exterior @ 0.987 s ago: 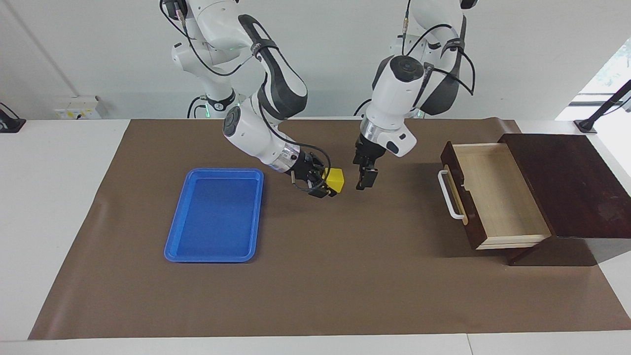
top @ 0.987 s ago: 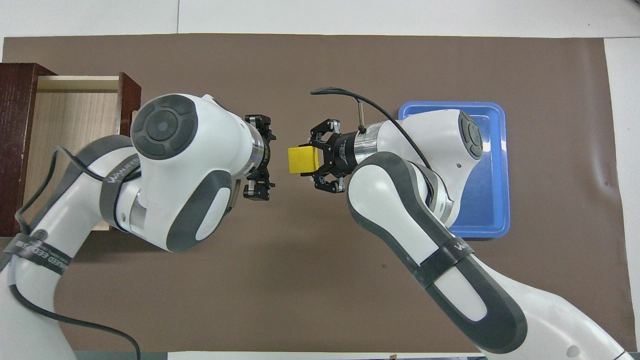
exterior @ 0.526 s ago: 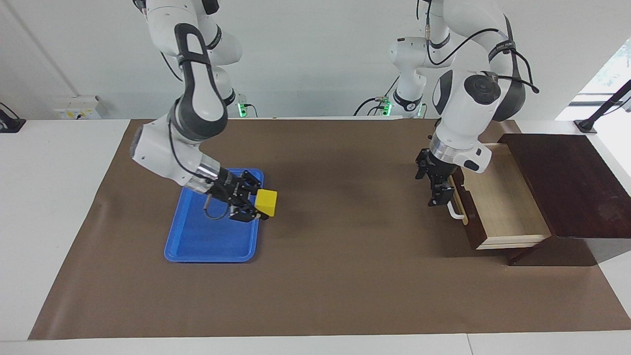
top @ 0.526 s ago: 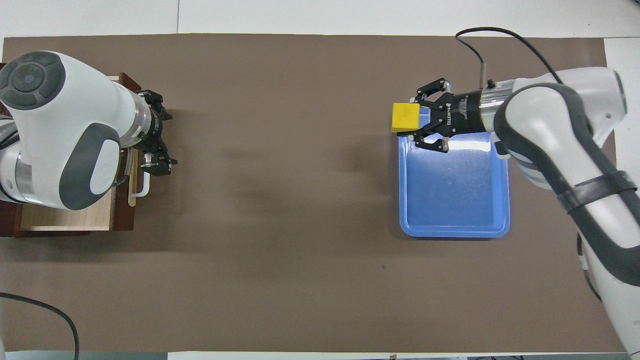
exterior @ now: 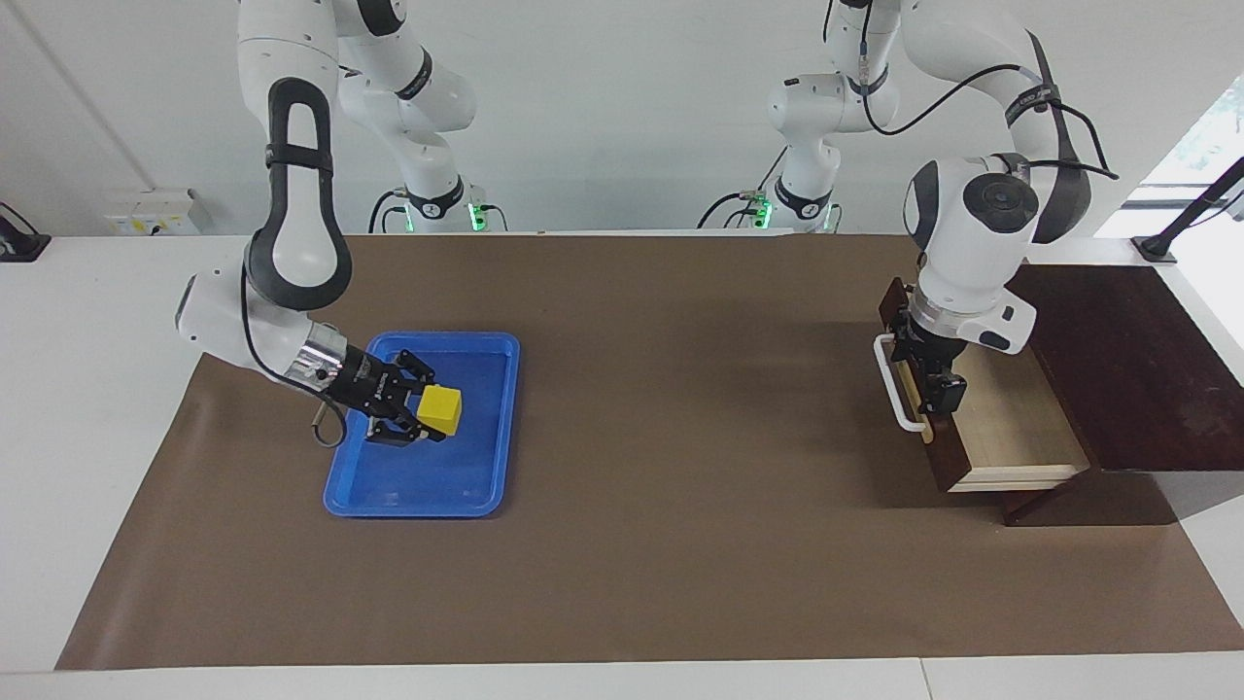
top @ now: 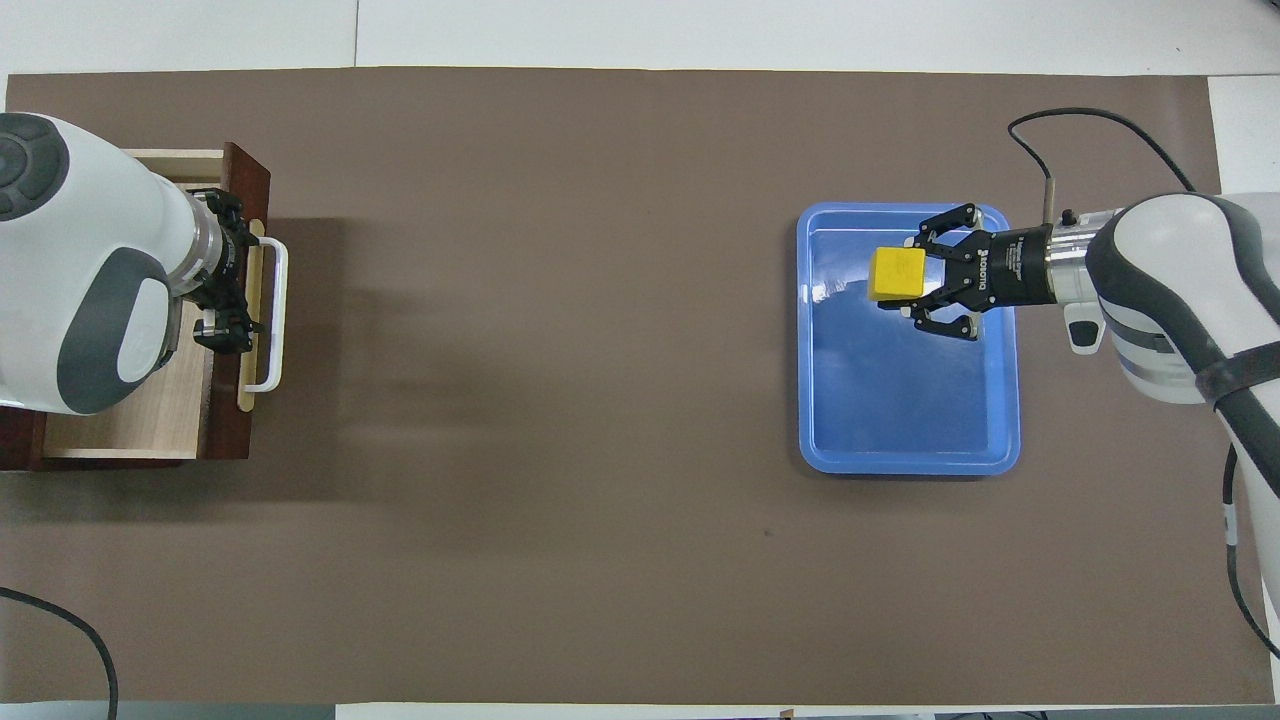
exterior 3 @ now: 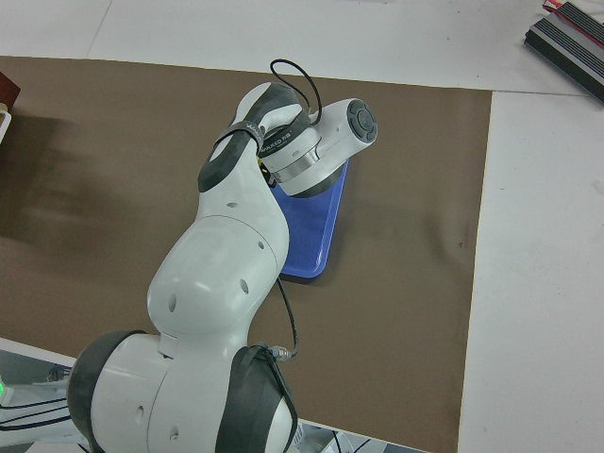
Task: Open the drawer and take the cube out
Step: 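Lower the yellow cube into the blue tray with the right gripper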
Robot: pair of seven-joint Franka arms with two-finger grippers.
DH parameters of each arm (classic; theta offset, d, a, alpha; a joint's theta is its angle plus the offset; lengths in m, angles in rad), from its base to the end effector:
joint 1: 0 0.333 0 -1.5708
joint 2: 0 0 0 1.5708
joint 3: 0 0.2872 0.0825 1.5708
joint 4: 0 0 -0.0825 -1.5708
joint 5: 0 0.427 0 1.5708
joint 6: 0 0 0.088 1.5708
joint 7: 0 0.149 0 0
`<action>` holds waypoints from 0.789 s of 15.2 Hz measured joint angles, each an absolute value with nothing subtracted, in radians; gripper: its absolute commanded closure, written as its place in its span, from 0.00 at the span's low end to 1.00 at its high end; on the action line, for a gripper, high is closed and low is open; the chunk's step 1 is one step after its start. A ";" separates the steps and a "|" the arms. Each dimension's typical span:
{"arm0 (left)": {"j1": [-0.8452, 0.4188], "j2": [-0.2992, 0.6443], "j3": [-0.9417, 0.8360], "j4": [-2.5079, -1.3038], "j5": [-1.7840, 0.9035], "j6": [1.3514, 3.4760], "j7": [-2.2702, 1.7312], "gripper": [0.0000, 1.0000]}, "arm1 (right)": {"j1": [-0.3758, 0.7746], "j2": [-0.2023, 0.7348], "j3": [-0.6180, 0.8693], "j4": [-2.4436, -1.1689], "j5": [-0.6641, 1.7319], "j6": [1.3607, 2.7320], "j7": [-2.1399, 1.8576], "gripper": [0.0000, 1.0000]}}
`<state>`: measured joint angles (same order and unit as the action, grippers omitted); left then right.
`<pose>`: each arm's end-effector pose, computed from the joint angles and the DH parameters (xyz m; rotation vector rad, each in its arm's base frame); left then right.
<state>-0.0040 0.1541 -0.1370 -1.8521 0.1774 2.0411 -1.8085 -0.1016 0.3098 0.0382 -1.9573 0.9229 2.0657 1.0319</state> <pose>0.6374 -0.0724 0.3549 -2.1599 -2.2059 -0.2094 0.6292 0.0314 0.2353 -1.6776 1.8050 0.6798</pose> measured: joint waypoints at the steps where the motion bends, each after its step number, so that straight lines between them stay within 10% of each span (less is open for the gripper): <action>1: 0.017 0.154 -0.137 -1.852 0.182 2.049 -1.782 0.00 | -0.105 0.312 0.038 -1.986 0.923 2.073 0.990 1.00; 12: 0.200 0.157 -0.134 -1.855 0.214 2.103 -1.565 0.00 | -0.164 0.316 0.039 -2.104 0.923 2.126 0.810 1.00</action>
